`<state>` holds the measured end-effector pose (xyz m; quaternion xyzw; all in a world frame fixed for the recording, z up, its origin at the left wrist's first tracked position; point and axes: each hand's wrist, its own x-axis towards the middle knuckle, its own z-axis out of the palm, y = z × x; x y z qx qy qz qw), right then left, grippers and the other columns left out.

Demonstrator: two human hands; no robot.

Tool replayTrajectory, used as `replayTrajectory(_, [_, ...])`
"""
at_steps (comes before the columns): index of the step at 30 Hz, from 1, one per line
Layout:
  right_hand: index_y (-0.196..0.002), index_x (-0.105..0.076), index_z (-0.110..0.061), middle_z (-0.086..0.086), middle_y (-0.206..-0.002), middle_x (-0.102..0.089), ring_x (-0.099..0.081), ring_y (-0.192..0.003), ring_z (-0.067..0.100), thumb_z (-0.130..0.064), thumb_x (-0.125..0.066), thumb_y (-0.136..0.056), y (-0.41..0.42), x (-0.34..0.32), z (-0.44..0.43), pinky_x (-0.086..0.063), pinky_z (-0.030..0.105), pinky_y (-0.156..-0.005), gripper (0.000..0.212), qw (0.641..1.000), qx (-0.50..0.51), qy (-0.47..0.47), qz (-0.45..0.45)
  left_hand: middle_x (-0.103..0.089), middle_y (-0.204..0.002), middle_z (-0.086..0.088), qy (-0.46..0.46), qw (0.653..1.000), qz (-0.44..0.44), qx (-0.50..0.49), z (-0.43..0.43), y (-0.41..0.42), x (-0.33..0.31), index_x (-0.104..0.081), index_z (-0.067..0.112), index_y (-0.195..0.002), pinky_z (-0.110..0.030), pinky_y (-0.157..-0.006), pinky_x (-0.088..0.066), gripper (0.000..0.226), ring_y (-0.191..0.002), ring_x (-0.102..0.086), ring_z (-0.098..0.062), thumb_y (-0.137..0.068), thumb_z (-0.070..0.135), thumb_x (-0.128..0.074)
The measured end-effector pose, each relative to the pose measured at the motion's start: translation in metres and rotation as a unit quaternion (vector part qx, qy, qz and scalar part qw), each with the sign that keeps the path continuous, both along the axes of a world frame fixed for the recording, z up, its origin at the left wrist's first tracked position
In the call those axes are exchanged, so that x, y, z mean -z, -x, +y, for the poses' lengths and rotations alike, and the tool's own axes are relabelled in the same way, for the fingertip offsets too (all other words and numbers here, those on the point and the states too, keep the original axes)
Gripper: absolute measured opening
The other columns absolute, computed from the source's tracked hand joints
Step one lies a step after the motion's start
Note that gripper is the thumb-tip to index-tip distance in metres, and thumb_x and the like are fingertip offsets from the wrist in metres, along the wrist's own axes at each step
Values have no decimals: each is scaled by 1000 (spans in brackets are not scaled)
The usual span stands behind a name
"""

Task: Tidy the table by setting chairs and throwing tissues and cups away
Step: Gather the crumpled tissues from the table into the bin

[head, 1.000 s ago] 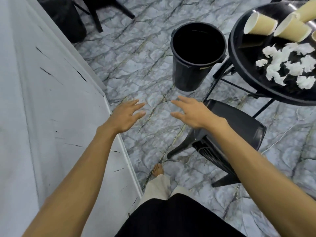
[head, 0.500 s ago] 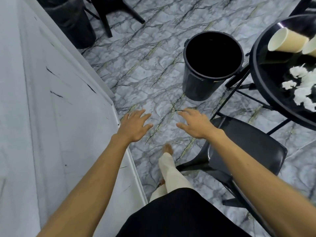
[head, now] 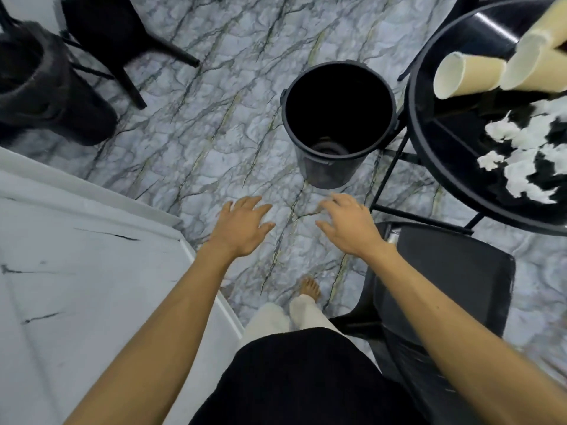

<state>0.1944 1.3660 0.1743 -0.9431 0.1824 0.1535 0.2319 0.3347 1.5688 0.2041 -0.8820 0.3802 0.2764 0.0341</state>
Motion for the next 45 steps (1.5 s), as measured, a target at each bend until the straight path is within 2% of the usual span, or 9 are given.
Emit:
replayTrajectory(5, [-143, -44, -24, 8, -160, -27, -20, -148, 27, -43, -47, -100, -9, -8, -44, -25, 56, -113, 47, 995, 95, -27, -9, -22, -163, -1, 17, 997, 10, 80, -73, -34, -2, -34, 28, -151, -49, -120, -11, 53, -150, -17, -23, -102, 50, -33])
replayTrajectory(12, [-147, -40, -20, 6, -159, -29, -22, -147, 25, -40, -47, -101, 0, -20, -102, -28, 52, -113, 51, 972, 234, -23, -26, -25, -162, 2, 58, 973, 21, 224, -192, -65, 0, -36, 27, -151, -46, -120, -14, 53, -150, -18, -21, -103, 50, -35])
replayTrajectory(16, [-144, -45, -19, 6, -156, -35, -27, -145, 25, -38, -50, -100, 10, -25, -127, -29, 48, -112, 48, 944, 328, -15, -36, -30, -160, 2, 99, 944, 19, 313, -259, -64, -4, -41, 25, -148, -44, -119, -18, 51, -149, -22, -19, -103, 46, -37])
replayTrajectory(20, [-139, -50, -21, 2, -154, -39, -30, -143, 22, -35, -52, -99, 25, -32, -141, -29, 46, -111, 42, 906, 418, -7, -64, -41, -154, 0, 139, 901, 19, 411, -318, -52, -10, -47, 23, -144, -43, -116, -27, 47, -143, -34, -19, -102, 43, -40])
replayTrajectory(24, [-135, -55, -19, 1, -149, -46, -35, -140, 21, -30, -55, -98, 42, -40, -153, -33, 45, -111, 39, 873, 480, 12, -90, -46, -150, 1, 176, 867, 56, 463, -361, -28, -15, -50, 22, -142, -41, -114, -32, 46, -139, -41, -18, -101, 41, -46])
replayTrajectory(29, [-127, -63, -18, -1, -140, -55, -43, -133, 19, -27, -58, -96, 65, -48, -174, -36, 41, -108, 33, 833, 534, 54, -133, -45, -150, 0, 207, 844, 83, 489, -409, 5, -17, -50, 21, -143, -41, -114, -32, 49, -139, -41, -18, -98, 41, -52])
replayTrajectory(34, [-127, -62, -18, 3, -144, -51, -42, -133, 23, -23, -61, -95, 91, -44, -207, -35, 43, -106, 33, 811, 560, 66, -155, -38, -155, -4, 224, 846, 85, 476, -445, 34, -12, -44, 18, -147, -43, -115, -31, 62, -143, -34, -22, -93, 48, -57])
replayTrajectory(38, [-131, -58, -20, 3, -148, -46, -39, -136, 25, -22, -63, -94, 109, -36, -232, -35, 46, -104, 38, 810, 563, 67, -151, -24, -161, -6, 209, 851, 63, 477, -466, 51, -2, -34, 20, -151, -46, -117, -26, 78, -148, -23, -25, -88, 57, -60])
replayTrajectory(45, [-141, -50, -22, 4, -152, -40, -37, -137, 25, -21, -68, -89, 121, -20, -257, -35, 46, -105, 55, 814, 563, 53, -129, -5, -166, -1, 165, 858, 80, 480, -495, 67, 16, -18, 31, -156, -54, -120, -17, 99, -152, -5, -29, -77, 66, -66])
